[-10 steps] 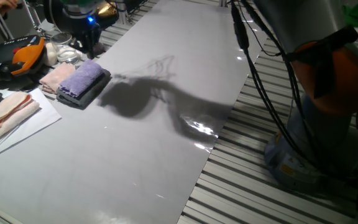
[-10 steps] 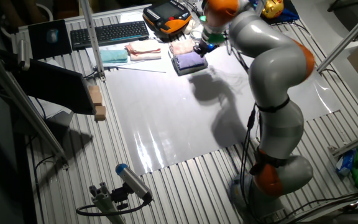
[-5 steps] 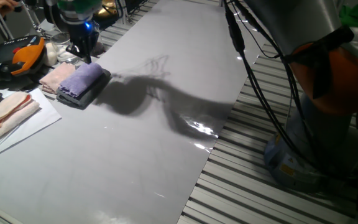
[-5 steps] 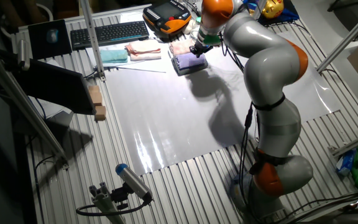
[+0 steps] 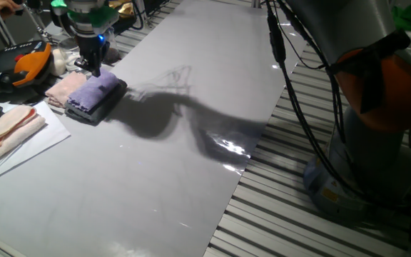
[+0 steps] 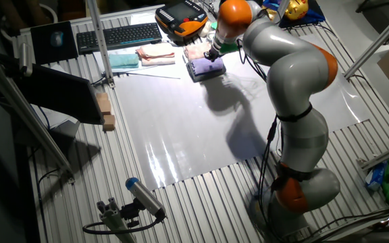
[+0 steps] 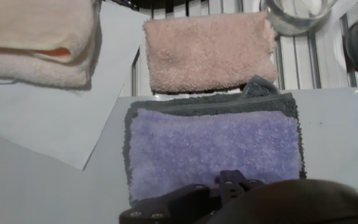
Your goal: Clean the table with a cloth
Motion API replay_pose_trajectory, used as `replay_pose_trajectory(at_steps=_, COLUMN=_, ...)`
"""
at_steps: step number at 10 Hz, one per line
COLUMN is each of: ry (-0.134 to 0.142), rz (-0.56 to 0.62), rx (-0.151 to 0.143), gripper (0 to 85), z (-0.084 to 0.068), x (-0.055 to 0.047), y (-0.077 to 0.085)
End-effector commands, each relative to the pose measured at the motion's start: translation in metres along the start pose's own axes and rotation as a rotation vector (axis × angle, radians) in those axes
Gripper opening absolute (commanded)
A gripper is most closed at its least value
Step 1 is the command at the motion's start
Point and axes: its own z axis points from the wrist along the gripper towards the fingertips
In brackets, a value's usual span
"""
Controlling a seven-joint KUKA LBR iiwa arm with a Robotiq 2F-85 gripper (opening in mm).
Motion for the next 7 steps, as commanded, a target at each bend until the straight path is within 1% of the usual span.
replay_pose_trajectory(at_steps=1, ry=0.001, rz=0.002, rx=0.001, gripper=0.0, z=0.0038, x=-0.0004, y=0.0004)
replay_pose_trajectory(at_steps=3, ry=0.006, rz=0.003, rx=-0.019, gripper=0.0, z=0.011, x=-0.0031, y=0.0012)
replay_pose_trajectory(at_steps=4, ry=0.005, rz=-0.014, rx=-0.023, gripper=0.0, z=0.0129, x=-0.0033, y=0.001)
replay_pose_trajectory(at_steps=5, ry=-0.008, rz=-0.001, rx=-0.016, gripper=17.0, z=0.0137, x=-0.0031, y=0.0013)
replay_pose_trajectory(at_steps=6, ry=-0.033, rz=0.031, rx=-0.012, gripper=51.0, z=0.0131, x=-0.0034, y=0.0015)
replay_pose_trajectory(at_steps=7, ry=-0.035, rz=0.043, rx=-0.025, gripper=68.0, z=0.0131, x=-0.0035, y=0.0012)
